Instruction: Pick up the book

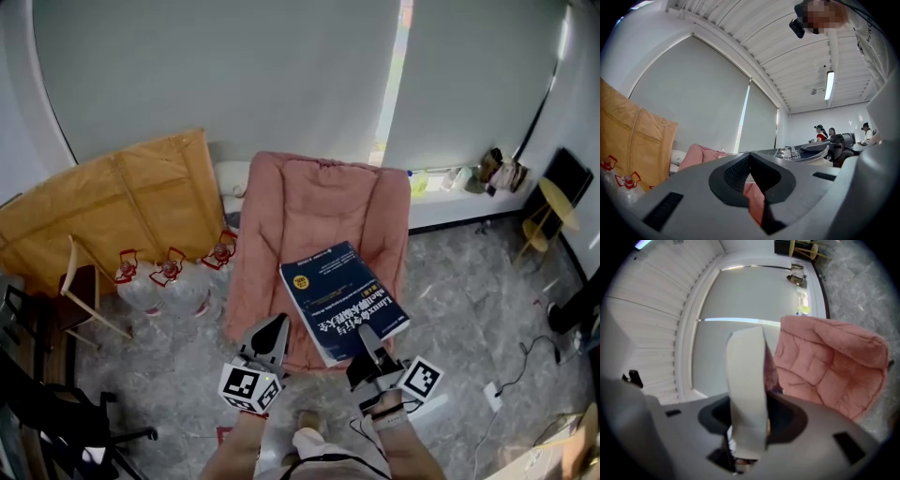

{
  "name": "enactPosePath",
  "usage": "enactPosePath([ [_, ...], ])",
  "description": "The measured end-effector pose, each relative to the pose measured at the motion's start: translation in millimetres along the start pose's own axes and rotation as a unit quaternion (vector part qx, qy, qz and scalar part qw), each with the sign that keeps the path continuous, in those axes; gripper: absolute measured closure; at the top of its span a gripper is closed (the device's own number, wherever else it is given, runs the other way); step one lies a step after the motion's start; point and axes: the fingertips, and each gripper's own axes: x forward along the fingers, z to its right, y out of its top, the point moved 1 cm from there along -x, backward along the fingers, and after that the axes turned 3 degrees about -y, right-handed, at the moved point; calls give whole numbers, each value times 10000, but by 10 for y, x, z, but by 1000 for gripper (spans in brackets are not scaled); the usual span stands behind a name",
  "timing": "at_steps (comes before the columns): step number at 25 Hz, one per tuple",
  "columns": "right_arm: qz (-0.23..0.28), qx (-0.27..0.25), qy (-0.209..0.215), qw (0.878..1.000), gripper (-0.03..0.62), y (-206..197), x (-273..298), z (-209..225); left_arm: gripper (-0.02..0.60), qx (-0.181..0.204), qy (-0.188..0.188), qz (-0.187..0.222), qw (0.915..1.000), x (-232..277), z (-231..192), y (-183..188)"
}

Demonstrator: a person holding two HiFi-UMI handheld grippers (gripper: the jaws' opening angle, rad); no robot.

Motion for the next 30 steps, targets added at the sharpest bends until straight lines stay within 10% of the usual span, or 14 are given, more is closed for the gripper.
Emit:
enactPosePath([
  [30, 35, 280, -1, 9996, 414, -73, -98, 68, 574, 14, -52, -132, 9999, -102, 66, -45],
])
